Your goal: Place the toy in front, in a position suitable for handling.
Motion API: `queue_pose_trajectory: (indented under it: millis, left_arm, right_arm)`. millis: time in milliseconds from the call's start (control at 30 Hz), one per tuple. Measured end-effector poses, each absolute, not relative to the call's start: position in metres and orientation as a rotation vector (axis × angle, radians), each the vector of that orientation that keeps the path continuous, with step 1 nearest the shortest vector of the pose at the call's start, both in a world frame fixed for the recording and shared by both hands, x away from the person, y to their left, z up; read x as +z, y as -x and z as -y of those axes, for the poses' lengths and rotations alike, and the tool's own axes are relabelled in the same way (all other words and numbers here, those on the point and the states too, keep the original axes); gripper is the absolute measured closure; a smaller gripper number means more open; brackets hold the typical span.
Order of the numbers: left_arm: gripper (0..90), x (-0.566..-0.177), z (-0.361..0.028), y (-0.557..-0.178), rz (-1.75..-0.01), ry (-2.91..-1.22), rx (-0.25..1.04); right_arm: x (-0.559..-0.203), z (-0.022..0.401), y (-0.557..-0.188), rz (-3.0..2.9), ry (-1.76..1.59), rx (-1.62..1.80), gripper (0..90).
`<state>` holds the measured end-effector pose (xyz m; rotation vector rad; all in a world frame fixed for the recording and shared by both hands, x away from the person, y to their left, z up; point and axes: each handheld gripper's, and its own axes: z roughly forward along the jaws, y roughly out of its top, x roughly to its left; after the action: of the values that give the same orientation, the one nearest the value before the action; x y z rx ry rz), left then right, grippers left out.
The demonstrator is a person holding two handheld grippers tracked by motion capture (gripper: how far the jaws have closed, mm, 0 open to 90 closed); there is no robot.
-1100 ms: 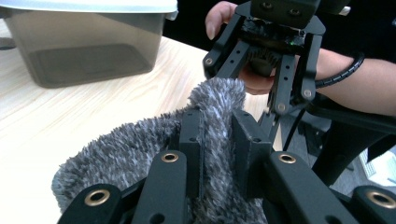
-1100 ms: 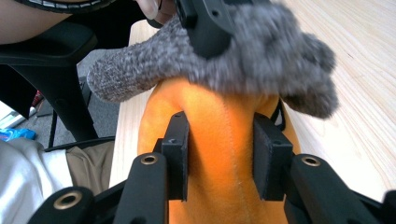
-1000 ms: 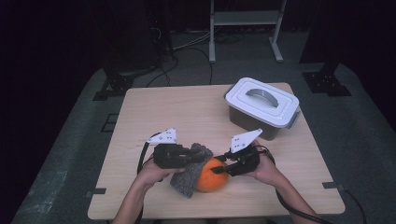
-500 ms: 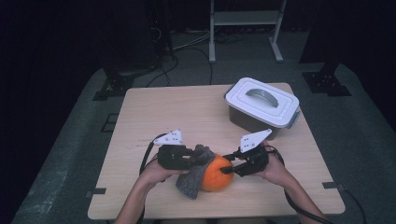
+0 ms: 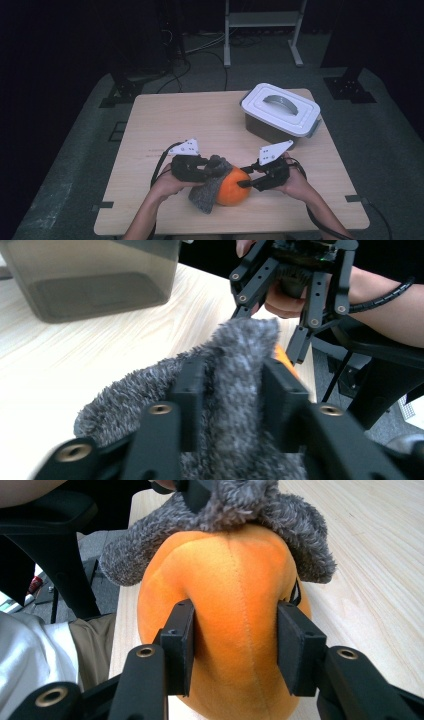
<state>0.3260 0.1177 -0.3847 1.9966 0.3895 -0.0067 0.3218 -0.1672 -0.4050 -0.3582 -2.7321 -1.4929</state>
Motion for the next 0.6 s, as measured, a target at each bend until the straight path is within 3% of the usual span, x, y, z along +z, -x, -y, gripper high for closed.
queue_pose_trajectory:
  millis: [100, 433, 600]
  left_arm:
    - [79.7, -0.381, -0.116, -0.324, -0.372, -2.016, 0.015]
    - [81.2, -0.388, -0.128, -0.328, -0.395, -1.999, -0.04]
    - [81.3, -0.394, -0.124, -0.329, -0.407, -1.974, -0.065]
  right_arm:
    - [-0.405, 0.168, -0.322, 2.732, 0.36, -1.491, 54.3]
    - [-0.408, 0.181, -0.323, 2.719, 0.359, -1.493, 58.2]
    - [-0.407, 0.184, -0.323, 2.726, 0.402, -1.495, 48.4]
